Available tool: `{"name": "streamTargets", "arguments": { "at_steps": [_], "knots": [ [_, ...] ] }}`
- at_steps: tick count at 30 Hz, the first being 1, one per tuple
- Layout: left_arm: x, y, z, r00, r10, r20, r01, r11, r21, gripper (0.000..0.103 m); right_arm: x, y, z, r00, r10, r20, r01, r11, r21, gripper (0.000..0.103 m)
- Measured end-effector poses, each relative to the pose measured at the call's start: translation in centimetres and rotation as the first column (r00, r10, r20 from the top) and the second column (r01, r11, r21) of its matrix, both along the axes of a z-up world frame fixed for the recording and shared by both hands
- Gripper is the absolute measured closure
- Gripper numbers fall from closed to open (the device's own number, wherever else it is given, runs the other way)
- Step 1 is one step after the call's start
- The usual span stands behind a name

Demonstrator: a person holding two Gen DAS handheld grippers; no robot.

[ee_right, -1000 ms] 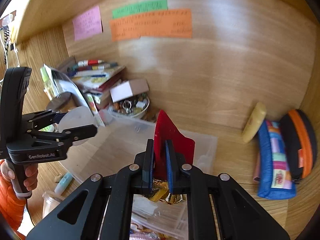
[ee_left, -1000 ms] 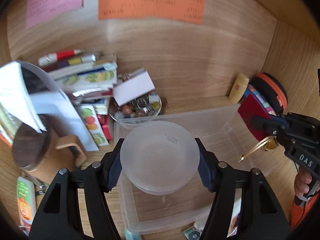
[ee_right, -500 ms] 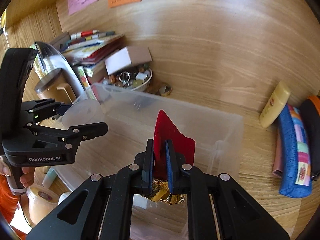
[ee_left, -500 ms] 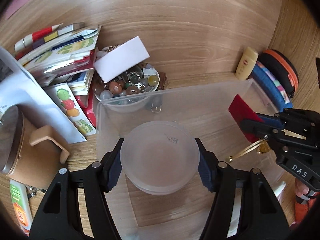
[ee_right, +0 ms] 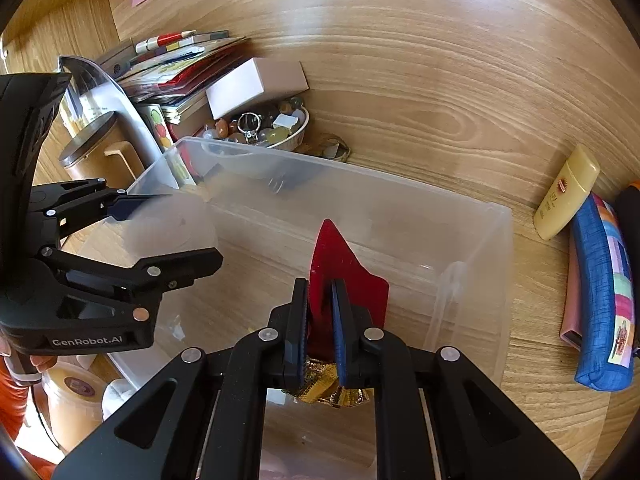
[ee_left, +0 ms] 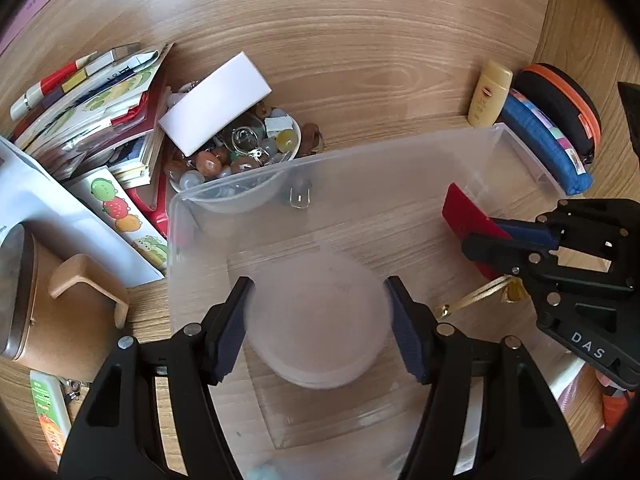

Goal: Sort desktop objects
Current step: 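Open both grippers to drop the white container and red pouch into the bin, then grasp the cream plastic tub with the left gripper while the right grasps the green bottle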

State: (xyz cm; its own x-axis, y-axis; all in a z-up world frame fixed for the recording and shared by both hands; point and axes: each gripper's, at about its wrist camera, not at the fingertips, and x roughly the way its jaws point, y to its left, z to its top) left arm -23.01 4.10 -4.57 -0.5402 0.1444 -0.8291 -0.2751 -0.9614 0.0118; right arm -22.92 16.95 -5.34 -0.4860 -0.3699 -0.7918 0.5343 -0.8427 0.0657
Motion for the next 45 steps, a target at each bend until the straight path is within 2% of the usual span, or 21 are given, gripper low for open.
{"name": "streamTargets", "arguments": {
  "at_steps": [3, 6, 8, 11, 14, 22, 26, 29, 37, 42, 45],
  "knots": [
    [0.1, 0.0, 0.0, 1.000, 0.005, 0.000, -0.005, 1.000, -0.002, 0.037, -0.2, -0.1, -0.1, 1.000, 0.000, 0.017, 0.000, 1.000, 0.001, 0.092],
    [0.1, 0.3, -0.1, 1.000, 0.005, -0.001, -0.005, 1.000, -0.015, 0.036, -0.3, 0.0, 0.0, 1.000, 0.001, 0.029, 0.000, 1.000, -0.006, 0.085],
    [0.1, 0.3, 0.1, 1.000, 0.012, -0.010, -0.012, 1.000, -0.022, 0.034, -0.2, 0.1, 0.2, 1.000, -0.003, 0.023, 0.003, 1.000, -0.001, 0.074],
    [0.5, 0.3, 0.5, 0.999, 0.024, -0.038, -0.025, 0.999, -0.042, 0.028, 0.0, 0.3, 0.7, 1.000, -0.008, -0.001, 0.008, 1.000, 0.001, 0.063],
    [0.9, 0.1, 1.0, 0.998, 0.028, -0.060, -0.031, 0.998, -0.053, 0.028, 0.5, 0.4, 1.5, 0.999, -0.015, -0.045, 0.015, 1.000, 0.016, 0.054],
    [2.3, -0.6, 3.1, 0.989, 0.063, -0.134, -0.072, 0.995, -0.065, 0.016, 1.7, 1.3, 4.0, 0.990, -0.041, -0.132, 0.044, 0.999, 0.018, 0.035],
    [3.2, -0.9, 4.4, 0.984, 0.082, -0.158, -0.090, 0.995, -0.042, 0.011, 2.8, 1.9, 5.4, 0.985, -0.058, -0.163, 0.059, 0.998, 0.002, 0.027],
    [4.5, -1.5, 5.6, 0.977, 0.095, -0.191, -0.101, 0.994, -0.026, 0.010, 4.3, 2.5, 6.6, 0.978, -0.069, -0.196, 0.068, 0.998, -0.015, 0.022],
    [8.6, -2.4, 8.9, 0.947, 0.123, -0.296, -0.127, 0.992, 0.006, 0.005, 8.7, 4.0, 9.2, 0.960, -0.092, -0.265, 0.081, 0.995, -0.049, 0.017],
    [11.9, -3.0, 10.2, 0.927, 0.143, -0.347, -0.144, 0.989, 0.022, 0.004, 11.8, 4.9, 9.9, 0.944, -0.098, -0.315, 0.084, 0.995, -0.058, 0.014],
    [13.8, -3.1, 10.4, 0.918, 0.156, -0.366, -0.156, 0.987, 0.031, 0.003, 13.7, 5.3, 10.0, 0.935, -0.097, -0.342, 0.083, 0.995, -0.054, 0.009]
  ]
}}
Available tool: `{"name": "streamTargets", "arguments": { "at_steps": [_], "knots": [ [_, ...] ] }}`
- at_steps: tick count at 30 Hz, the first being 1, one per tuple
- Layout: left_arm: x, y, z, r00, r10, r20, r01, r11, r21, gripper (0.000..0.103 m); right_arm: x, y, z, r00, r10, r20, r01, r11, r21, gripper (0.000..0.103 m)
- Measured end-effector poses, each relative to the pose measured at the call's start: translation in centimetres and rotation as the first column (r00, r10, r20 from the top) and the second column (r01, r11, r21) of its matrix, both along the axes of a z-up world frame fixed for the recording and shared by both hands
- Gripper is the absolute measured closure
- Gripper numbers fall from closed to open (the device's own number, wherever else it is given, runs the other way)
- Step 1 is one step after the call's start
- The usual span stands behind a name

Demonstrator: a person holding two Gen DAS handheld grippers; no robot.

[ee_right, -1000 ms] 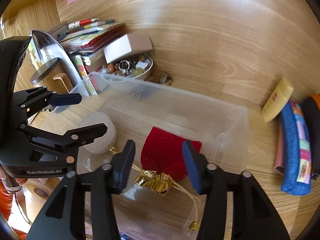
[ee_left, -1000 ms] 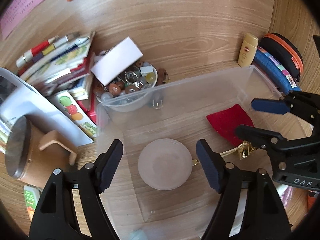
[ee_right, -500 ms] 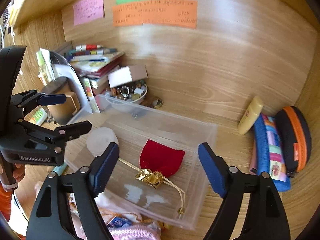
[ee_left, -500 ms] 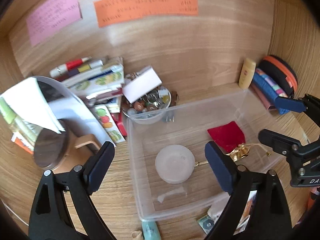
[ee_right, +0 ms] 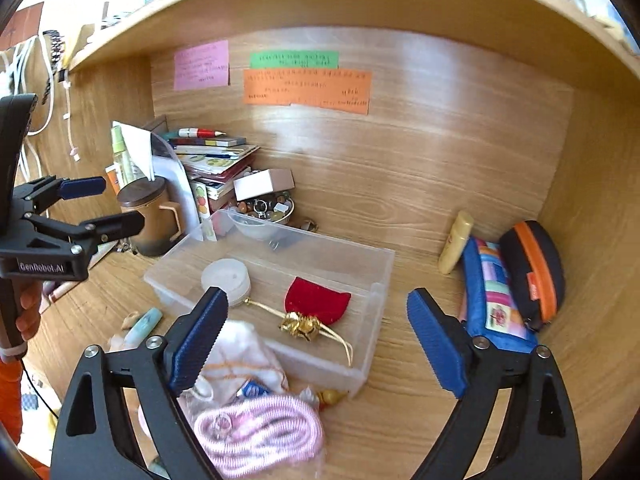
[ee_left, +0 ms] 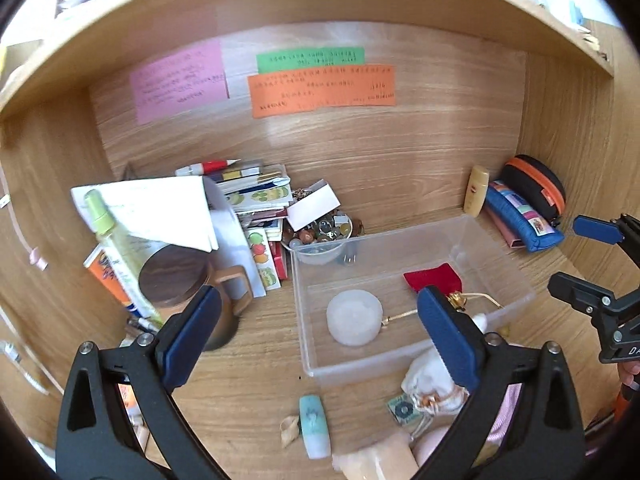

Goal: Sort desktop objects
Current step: 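Grasp the cream plastic tub with the left gripper while the right grasps the green bottle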

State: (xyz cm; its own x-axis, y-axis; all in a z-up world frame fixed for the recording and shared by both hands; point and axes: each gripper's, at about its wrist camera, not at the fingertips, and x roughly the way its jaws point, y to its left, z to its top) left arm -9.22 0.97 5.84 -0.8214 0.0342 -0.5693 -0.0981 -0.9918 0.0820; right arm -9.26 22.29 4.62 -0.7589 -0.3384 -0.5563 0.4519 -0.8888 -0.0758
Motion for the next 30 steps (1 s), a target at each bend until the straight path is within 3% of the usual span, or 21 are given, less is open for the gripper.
{"name": "streamTargets", "arguments": {
  "at_steps": [6, 16, 22, 30],
  "knots": [
    [2.8, -0.5, -1.0, 1.000, 0.023, 0.000, -0.023, 0.999, 0.033, 0.003, 3.4, 0.7, -1.0, 1.000, 0.007, -0.015, -0.007, 1.000, -0.012, 0.006],
    [7.3, -0.9, -4.9, 0.995, 0.091, 0.040, -0.094, 0.992, 0.081, 0.003, 8.6, 0.7, -5.9, 0.994, 0.031, 0.105, -0.026, 0.998, -0.051, 0.006],
    [8.8, -1.8, -7.8, 0.986, 0.130, 0.107, -0.144, 0.981, 0.132, 0.003, 11.1, -0.8, -9.1, 0.984, 0.077, 0.160, -0.074, 0.997, -0.028, 0.006],
    [10.7, -2.3, -10.1, 0.977, 0.161, 0.137, -0.183, 0.970, 0.160, 0.003, 11.8, -2.1, -12.3, 0.975, 0.084, 0.208, -0.083, 0.996, -0.011, 0.006]
  ]
}}
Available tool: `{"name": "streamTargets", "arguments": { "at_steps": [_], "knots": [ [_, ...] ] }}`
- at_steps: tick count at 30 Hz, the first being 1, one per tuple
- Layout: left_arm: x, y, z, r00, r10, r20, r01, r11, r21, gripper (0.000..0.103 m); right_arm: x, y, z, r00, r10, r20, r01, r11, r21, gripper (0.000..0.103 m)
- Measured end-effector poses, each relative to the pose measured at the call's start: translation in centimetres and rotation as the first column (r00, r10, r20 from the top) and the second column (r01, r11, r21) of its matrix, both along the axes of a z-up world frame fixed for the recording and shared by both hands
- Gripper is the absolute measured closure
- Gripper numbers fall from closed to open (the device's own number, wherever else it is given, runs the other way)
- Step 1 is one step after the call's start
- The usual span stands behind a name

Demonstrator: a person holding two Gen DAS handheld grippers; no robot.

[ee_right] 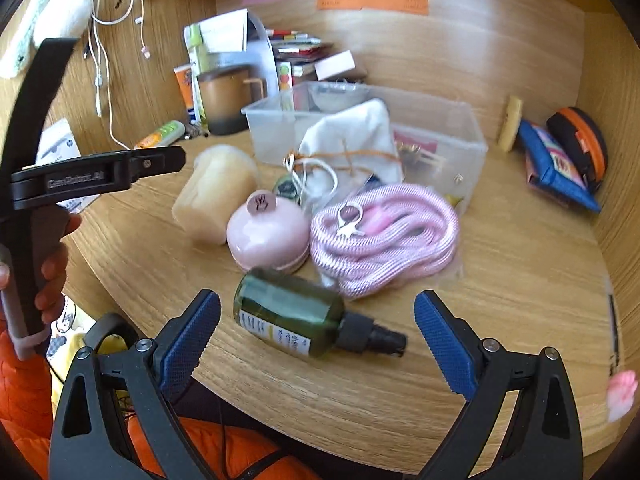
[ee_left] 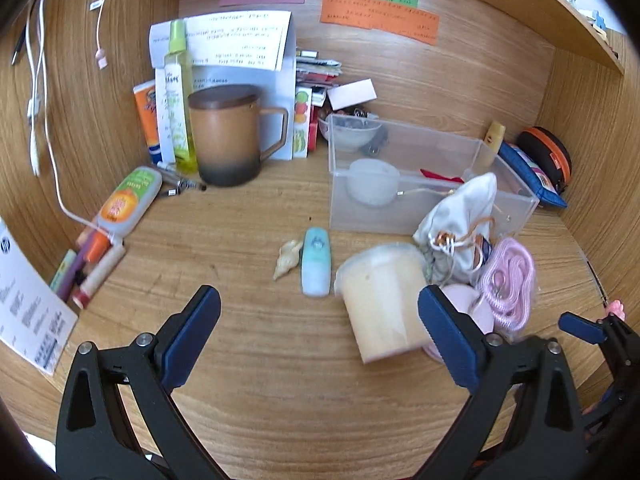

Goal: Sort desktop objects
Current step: 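Grasp the cream plastic tub with the left gripper while the right grasps the green bottle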

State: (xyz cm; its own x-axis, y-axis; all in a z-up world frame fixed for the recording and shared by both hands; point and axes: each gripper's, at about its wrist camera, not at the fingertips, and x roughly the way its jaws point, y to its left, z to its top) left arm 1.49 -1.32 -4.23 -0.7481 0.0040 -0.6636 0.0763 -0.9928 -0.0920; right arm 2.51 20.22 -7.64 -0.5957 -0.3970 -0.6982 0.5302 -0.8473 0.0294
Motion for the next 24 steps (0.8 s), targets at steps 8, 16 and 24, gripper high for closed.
{"name": "streamTargets", "arguments": {
  "at_steps": [8, 16, 24],
  "knots": [
    [0.0, 1.4, -1.9, 0.998, -0.053, 0.039, 0.052, 0.999, 0.017, 0.003, -0.6, -0.2, -1.9, 1.000, -0.021, 0.005, 0.021, 1.000, 0.020, 0.008],
    [-1.2, 2.6, -2.9, 0.995, -0.070, 0.069, 0.069, 0.997, 0.029, 0.003, -1.7, 2.3, -2.2, 0.998, -0.038, 0.041, 0.040, 0.998, -0.052, 0.050],
    [-3.5, 1.7, -3.7, 0.996, -0.026, 0.089, 0.015, 0.993, 0.115, 0.003, -2.4, 4.1, -2.0, 0.998, -0.059, 0.029, 0.060, 0.997, -0.044, 0.065]
  ]
}}
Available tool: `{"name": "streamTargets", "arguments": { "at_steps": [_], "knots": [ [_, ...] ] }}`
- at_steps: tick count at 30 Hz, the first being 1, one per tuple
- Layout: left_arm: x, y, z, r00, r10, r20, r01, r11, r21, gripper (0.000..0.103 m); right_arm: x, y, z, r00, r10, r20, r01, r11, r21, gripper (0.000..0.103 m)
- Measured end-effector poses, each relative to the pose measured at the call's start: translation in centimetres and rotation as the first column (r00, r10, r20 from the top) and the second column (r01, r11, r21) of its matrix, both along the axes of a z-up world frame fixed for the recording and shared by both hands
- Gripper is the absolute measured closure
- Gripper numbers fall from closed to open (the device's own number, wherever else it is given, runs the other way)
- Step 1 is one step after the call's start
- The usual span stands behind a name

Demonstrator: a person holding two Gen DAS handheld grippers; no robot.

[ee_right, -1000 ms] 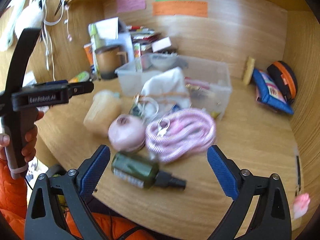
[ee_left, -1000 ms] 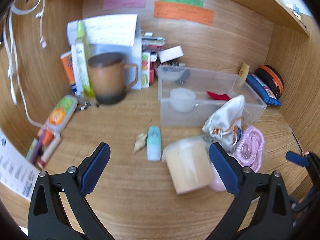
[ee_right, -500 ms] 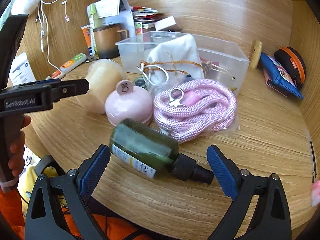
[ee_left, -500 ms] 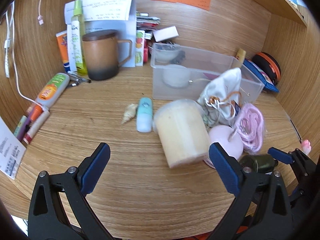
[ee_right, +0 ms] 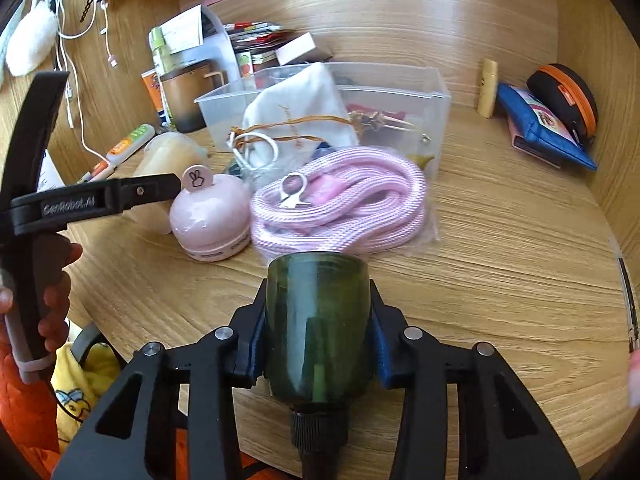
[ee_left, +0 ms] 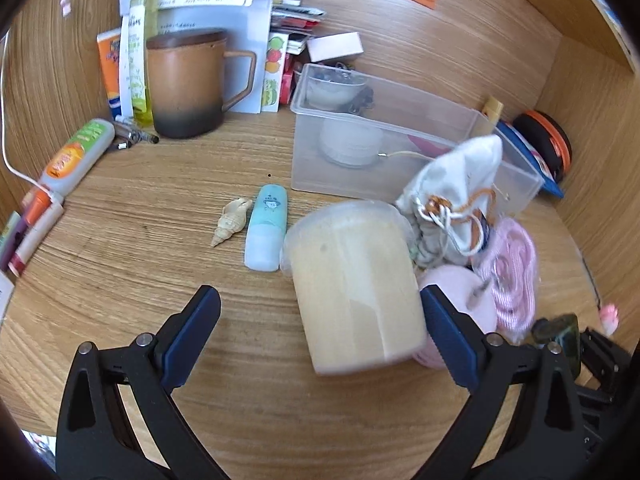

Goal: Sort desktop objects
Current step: 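Grasp the cream plastic tub with the left gripper while the right grasps the green bottle, then carry the cream tub and green bottle over the clear bin with both grippers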

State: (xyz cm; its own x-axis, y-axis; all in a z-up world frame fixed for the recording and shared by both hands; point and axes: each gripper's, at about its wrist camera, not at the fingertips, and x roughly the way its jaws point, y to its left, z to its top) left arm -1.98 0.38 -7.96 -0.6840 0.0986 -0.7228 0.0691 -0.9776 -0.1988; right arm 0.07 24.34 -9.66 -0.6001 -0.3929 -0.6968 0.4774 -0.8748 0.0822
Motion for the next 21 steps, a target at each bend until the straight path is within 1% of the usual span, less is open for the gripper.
{"name": "streamTargets", "arguments": {
  "at_steps": [3, 6, 9, 10, 11, 12, 13, 14, 18, 21],
  "knots": [
    [-0.7, 0.0, -0.4, 1.000, 0.020, 0.008, -0.020, 1.000, 0.000, 0.003, -0.3, 1.0, 0.4, 1.000, -0.019, -0.011, 0.019, 1.000, -0.007, 0.065],
    [-1.4, 0.2, -0.8, 0.999, 0.036, 0.017, -0.036, 0.999, -0.023, 0.003, -0.7, 1.9, 1.0, 0.999, -0.040, -0.025, 0.040, 0.999, -0.009, 0.065],
    [-1.6, 0.5, -0.8, 0.999, 0.053, 0.002, -0.053, 0.997, -0.050, 0.004, -1.2, 2.8, 1.7, 0.997, -0.063, -0.042, 0.062, 0.998, -0.015, 0.065],
    [-1.6, 0.7, -0.7, 0.999, 0.053, -0.004, -0.054, 0.997, -0.060, 0.006, -1.4, 3.0, 2.0, 0.997, -0.069, -0.045, 0.068, 0.998, -0.016, 0.065],
    [-1.6, 0.9, -0.7, 0.999, 0.050, -0.006, -0.051, 0.996, -0.075, 0.015, -1.5, 3.2, 2.1, 0.996, -0.075, -0.048, 0.074, 0.997, -0.017, 0.065],
    [-1.7, 1.1, -0.8, 0.999, 0.038, -0.003, -0.038, 0.997, -0.074, 0.024, -1.8, 3.4, 2.4, 0.996, -0.078, -0.053, 0.077, 0.997, -0.019, 0.065],
    [-1.8, 1.1, -0.8, 1.000, 0.027, 0.003, -0.027, 0.998, -0.062, 0.028, -2.0, 3.6, 2.6, 0.995, -0.082, -0.058, 0.081, 0.997, -0.019, 0.065],
    [-1.9, 1.0, -0.9, 1.000, 0.022, 0.012, -0.021, 0.999, -0.040, 0.036, -2.1, 3.8, 2.9, 0.994, -0.087, -0.064, 0.086, 0.996, -0.017, 0.065],
    [-1.8, 1.1, -1.0, 0.999, 0.030, 0.011, -0.030, 0.999, -0.044, 0.037, -2.8, 4.3, 4.1, 0.991, -0.095, -0.089, 0.094, 0.995, -0.019, 0.065],
    [-1.5, 0.7, -0.9, 0.999, 0.031, 0.010, -0.031, 0.999, -0.024, 0.037, -3.5, 4.6, 5.0, 0.990, -0.095, -0.102, 0.093, 0.995, -0.026, 0.065]
  ]
}}
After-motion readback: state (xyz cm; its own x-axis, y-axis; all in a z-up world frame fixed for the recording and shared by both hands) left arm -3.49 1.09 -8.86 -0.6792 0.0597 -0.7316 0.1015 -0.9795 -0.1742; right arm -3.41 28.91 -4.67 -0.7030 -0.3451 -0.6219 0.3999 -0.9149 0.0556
